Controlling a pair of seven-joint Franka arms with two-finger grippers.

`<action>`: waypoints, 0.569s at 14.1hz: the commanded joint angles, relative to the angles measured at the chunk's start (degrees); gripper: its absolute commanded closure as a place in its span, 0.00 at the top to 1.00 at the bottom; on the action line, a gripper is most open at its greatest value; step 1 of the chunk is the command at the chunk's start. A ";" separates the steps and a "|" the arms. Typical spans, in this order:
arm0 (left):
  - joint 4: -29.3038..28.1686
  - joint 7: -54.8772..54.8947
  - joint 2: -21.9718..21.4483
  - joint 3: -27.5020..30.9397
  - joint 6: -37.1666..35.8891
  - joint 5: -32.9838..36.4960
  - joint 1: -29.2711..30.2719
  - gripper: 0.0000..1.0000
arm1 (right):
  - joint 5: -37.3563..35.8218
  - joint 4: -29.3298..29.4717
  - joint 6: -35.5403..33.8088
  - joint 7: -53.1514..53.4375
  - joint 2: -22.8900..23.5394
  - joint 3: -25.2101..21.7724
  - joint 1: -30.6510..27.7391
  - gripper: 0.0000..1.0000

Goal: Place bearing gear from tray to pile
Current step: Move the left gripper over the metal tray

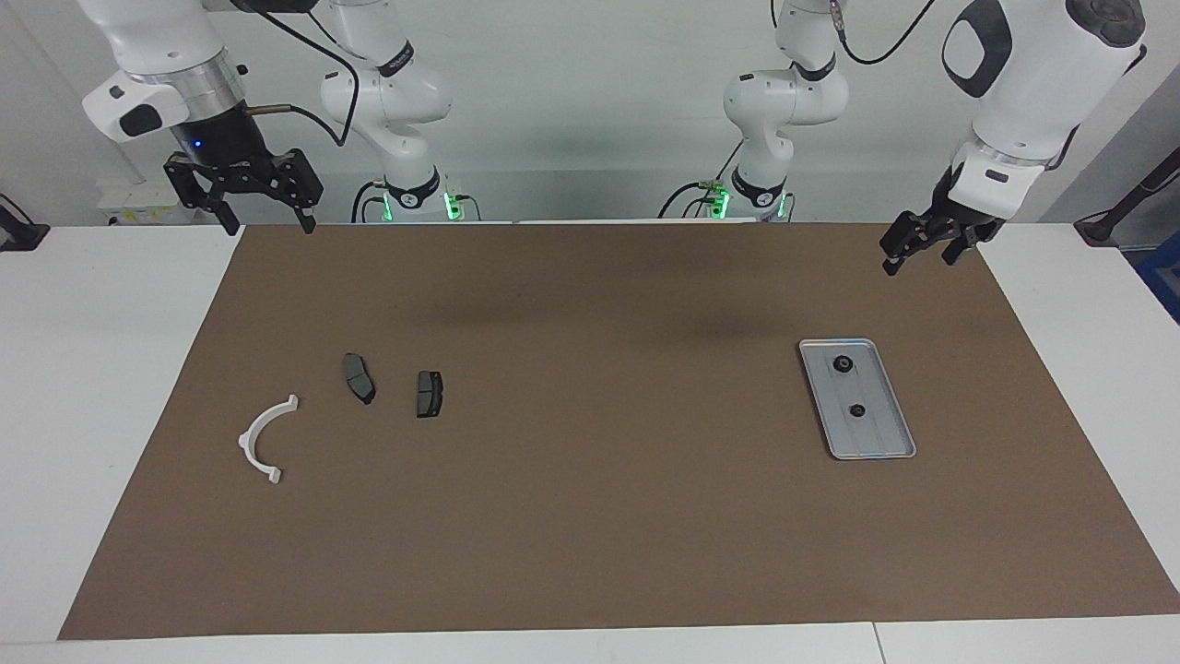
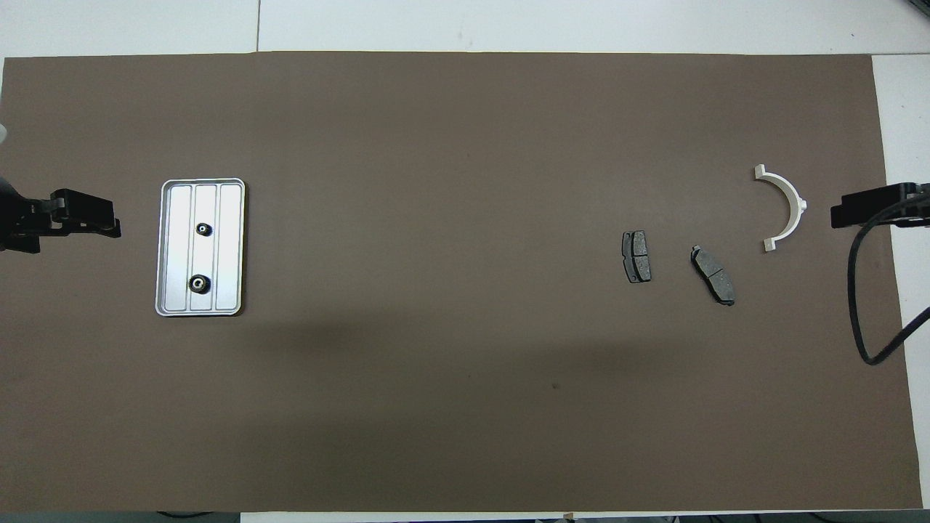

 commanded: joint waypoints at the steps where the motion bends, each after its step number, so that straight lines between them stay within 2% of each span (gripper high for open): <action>1: 0.08 0.55 -0.54 0.46 -0.13 0.06 -0.58 1.00 | -0.67 -1.14 0.54 1.06 -0.79 -0.45 0.63 1.00; 8: -0.53 0.03 -1.07 0.46 -0.65 0.06 -0.67 1.00 | -0.67 -1.23 0.62 1.06 -0.79 -0.45 0.02 1.00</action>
